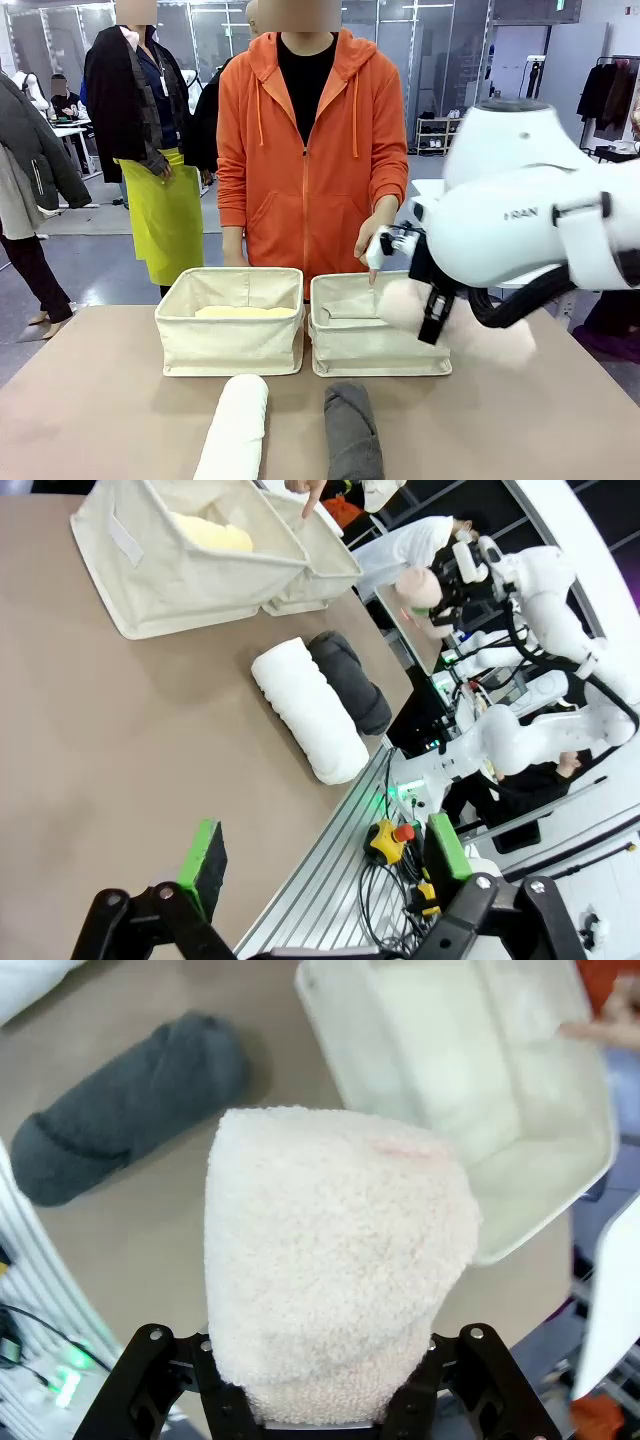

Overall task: Divide the towels into two baskets.
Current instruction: Pick up one hotel-folded towel from the bottom of the table and place it in the Fabric basket indicated by the person.

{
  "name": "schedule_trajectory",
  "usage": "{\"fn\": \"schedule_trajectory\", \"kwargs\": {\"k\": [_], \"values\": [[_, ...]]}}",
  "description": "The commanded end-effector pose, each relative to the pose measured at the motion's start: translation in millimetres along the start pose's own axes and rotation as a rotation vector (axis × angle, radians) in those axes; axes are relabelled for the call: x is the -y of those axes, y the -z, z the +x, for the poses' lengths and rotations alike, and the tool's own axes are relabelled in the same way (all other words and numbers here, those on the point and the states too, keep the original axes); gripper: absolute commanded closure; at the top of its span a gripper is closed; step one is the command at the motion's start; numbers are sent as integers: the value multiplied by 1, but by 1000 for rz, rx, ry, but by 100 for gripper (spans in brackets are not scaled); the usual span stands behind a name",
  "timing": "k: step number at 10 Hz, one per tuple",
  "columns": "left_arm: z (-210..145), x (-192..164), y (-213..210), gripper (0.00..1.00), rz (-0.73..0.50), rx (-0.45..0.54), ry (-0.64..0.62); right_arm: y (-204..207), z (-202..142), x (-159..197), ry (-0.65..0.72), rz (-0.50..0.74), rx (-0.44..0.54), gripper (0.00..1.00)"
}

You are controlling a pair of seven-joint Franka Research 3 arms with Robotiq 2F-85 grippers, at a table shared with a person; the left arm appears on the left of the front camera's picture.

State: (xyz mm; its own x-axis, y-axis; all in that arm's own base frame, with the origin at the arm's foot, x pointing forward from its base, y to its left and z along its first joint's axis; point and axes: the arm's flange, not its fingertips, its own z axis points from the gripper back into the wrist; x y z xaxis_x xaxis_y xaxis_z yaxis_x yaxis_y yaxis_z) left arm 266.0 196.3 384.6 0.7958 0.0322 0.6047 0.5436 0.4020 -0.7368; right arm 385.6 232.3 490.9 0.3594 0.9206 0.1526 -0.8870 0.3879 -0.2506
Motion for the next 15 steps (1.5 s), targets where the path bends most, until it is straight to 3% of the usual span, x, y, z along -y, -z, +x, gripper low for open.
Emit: {"fn": "schedule_trajectory", "kwargs": {"k": [1, 2, 4, 8, 13, 14, 15], "values": [[0, 0, -3, 0, -3, 9, 4, 5, 42, 29, -194, -69, 41, 72], [0, 0, -3, 0, -3, 9, 4, 9, 64, 44, -283, -98, 52, 72], [0, 0, -3, 0, -3, 9, 4, 47, 97, 80, -332, -211, -2, 72], [0, 0, -3, 0, -3, 9, 4, 104, 124, 120, -389, -153, 8, 72], [0, 0, -3, 0, -3, 9, 4, 157, 141, 139, -418, -115, -26, 71], [0, 0, -3, 0, -3, 9, 4, 162, 141, 141, -413, -113, -41, 62], [0, 0, -3, 0, -3, 9, 4, 163, 140, 142, -405, -111, -38, 43]]}}
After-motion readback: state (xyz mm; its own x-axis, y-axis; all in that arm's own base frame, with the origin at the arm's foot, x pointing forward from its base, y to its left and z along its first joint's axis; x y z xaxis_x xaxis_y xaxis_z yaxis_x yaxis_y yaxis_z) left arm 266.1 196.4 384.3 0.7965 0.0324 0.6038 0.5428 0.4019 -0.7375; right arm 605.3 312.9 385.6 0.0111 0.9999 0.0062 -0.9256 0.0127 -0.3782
